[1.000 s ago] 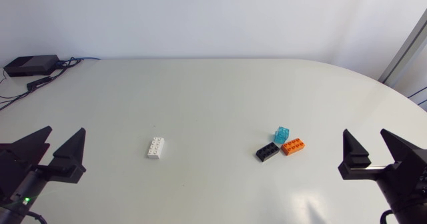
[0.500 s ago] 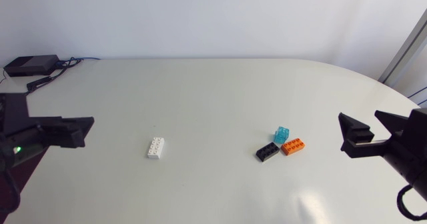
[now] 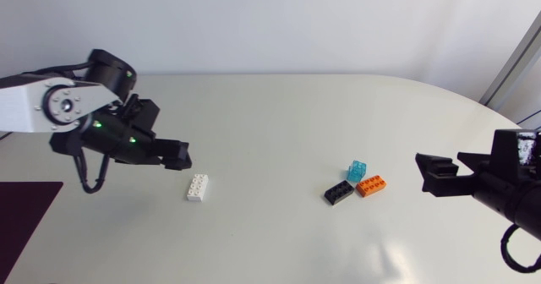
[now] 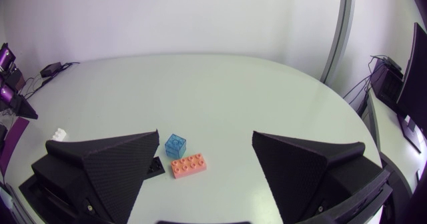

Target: Sort duplo bricks by size, large to the right and small to the left

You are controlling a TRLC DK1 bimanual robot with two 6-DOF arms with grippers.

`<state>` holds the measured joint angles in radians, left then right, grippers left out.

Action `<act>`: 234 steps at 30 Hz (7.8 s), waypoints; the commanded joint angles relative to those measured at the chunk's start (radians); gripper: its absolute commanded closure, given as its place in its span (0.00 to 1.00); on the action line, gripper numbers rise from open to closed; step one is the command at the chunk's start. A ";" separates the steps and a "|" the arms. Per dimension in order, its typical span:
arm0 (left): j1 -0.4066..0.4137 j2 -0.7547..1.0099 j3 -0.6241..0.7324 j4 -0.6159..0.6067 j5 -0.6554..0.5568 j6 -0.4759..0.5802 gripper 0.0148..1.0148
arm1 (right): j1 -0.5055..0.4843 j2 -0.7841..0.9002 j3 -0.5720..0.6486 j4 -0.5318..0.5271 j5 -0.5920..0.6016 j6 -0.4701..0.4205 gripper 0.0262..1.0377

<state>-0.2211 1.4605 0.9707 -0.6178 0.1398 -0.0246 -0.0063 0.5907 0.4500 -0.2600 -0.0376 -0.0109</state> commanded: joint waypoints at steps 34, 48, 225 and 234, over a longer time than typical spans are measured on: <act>-0.204 0.425 0.164 0.027 -0.152 -0.132 0.79 | -0.035 -0.011 0.009 -0.113 -0.010 -0.026 0.04; -0.460 0.432 0.280 0.086 -0.065 -0.029 0.78 | -0.037 -0.017 -0.010 -0.140 -0.022 -0.046 0.04; -0.181 -0.281 -0.303 0.265 -0.164 0.095 0.03 | 0.192 1.189 0.681 -0.363 0.015 -0.092 0.08; -0.175 -0.282 -0.317 0.274 -0.163 0.101 0.03 | 0.193 1.291 0.743 -0.334 0.053 -0.070 0.23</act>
<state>-0.4049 1.1656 0.6895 -0.3569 -0.0162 0.0856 0.1833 1.8545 1.1770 -0.5945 0.0055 -0.1040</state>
